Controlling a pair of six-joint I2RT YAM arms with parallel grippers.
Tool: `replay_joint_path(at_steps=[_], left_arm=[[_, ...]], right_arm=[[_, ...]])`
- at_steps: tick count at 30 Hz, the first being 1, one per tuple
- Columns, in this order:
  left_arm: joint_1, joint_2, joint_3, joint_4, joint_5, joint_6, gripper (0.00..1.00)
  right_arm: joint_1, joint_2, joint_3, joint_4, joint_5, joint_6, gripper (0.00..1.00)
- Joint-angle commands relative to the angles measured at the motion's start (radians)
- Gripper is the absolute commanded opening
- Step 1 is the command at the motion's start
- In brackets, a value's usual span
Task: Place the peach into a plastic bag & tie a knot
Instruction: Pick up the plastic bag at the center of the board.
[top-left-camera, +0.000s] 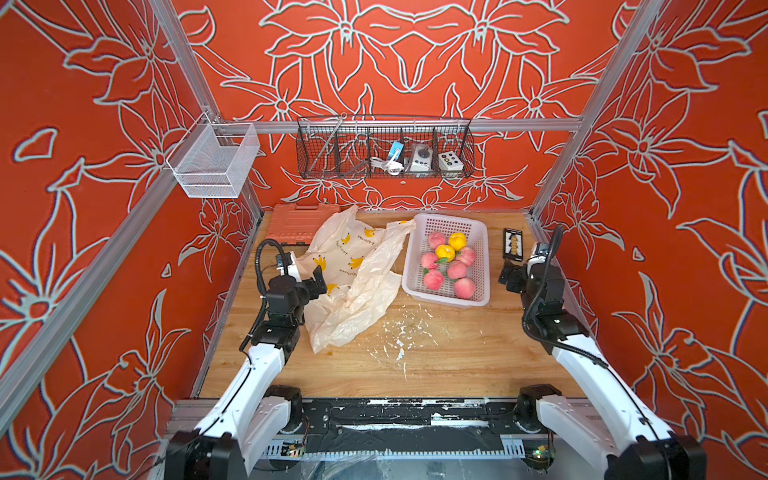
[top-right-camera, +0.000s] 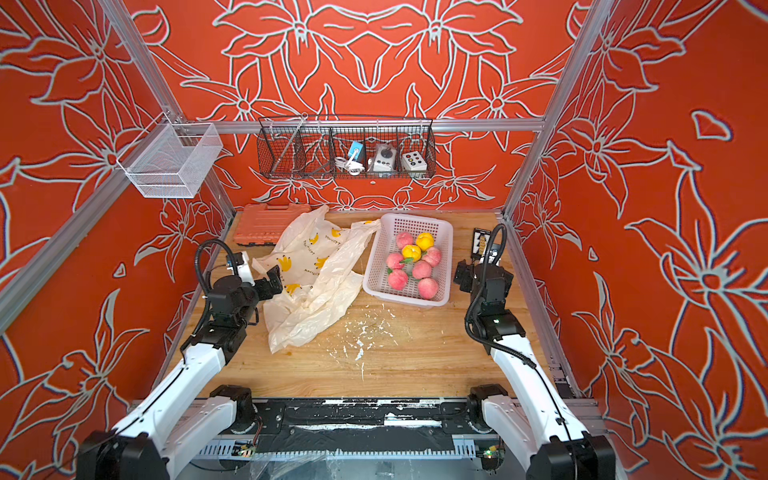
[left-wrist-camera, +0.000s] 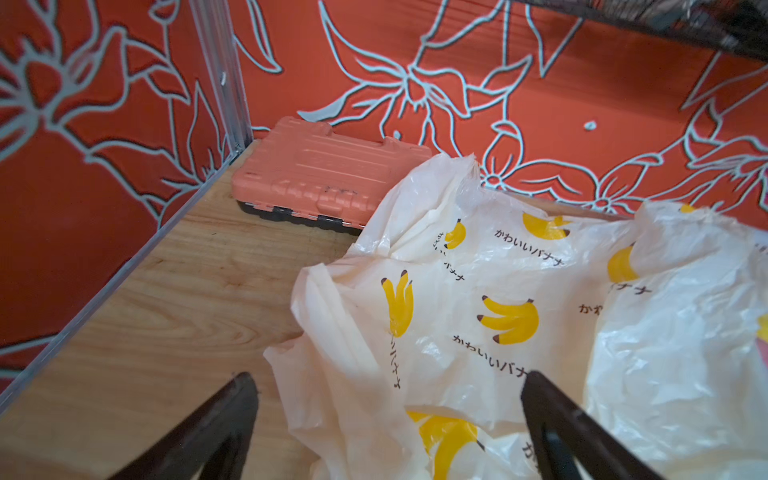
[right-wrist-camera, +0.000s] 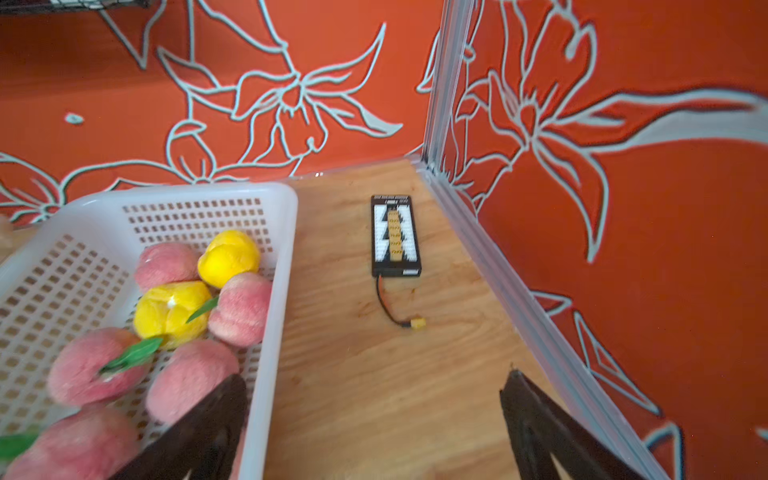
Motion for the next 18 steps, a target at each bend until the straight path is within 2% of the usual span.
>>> replay_joint_path(at_steps=[1, 2, 3, 4, 5, 6, 7, 9, 10, 12, 14, 17, 18], left_arm=[[-0.005, -0.035, 0.082, -0.237, -0.004, -0.194, 0.99], [-0.005, -0.041, 0.119, -0.283, 0.021, -0.270, 0.99], [-0.006, -0.046, 0.149, -0.324, 0.047, -0.350, 0.99], [-0.005, -0.055, 0.172, -0.335, 0.112, -0.389, 0.99], [-0.006, -0.061, 0.185, -0.298, 0.237, -0.332, 0.99], [-0.011, -0.061, 0.195, -0.266, 0.333, -0.292, 0.97], [-0.019, -0.048, 0.219, -0.248, 0.386, -0.271, 0.89], [-0.040, 0.019, 0.319, -0.323, 0.420, -0.238, 0.81], [-0.057, 0.079, 0.407, -0.399, 0.430, -0.210, 0.79], [-0.113, 0.225, 0.554, -0.530, 0.409, -0.146, 0.80], [-0.190, 0.376, 0.687, -0.637, 0.352, -0.060, 0.85], [-0.281, 0.569, 0.817, -0.695, 0.279, 0.024, 0.98], [-0.294, 0.620, 0.846, -0.697, 0.279, 0.036, 0.99]], right_arm=[[0.006, -0.017, 0.098, -0.325, -0.181, 0.237, 0.97], [-0.003, -0.028, 0.104, -0.308, -0.307, 0.280, 0.97], [-0.015, -0.044, 0.105, -0.280, -0.455, 0.260, 0.96], [-0.017, -0.056, 0.097, -0.224, -0.587, 0.266, 0.84], [-0.011, -0.051, 0.104, -0.222, -0.627, 0.307, 0.70], [-0.004, -0.029, 0.134, -0.273, -0.627, 0.327, 0.62], [0.008, 0.015, 0.186, -0.353, -0.627, 0.317, 0.60], [0.040, 0.102, 0.296, -0.527, -0.581, 0.275, 0.62], [0.056, 0.137, 0.329, -0.572, -0.573, 0.258, 0.62], [0.082, 0.175, 0.355, -0.608, -0.565, 0.247, 0.62], [0.117, 0.195, 0.348, -0.582, -0.578, 0.260, 0.63], [0.202, 0.239, 0.353, -0.563, -0.574, 0.322, 0.65], [0.233, 0.250, 0.349, -0.552, -0.569, 0.344, 0.65]])
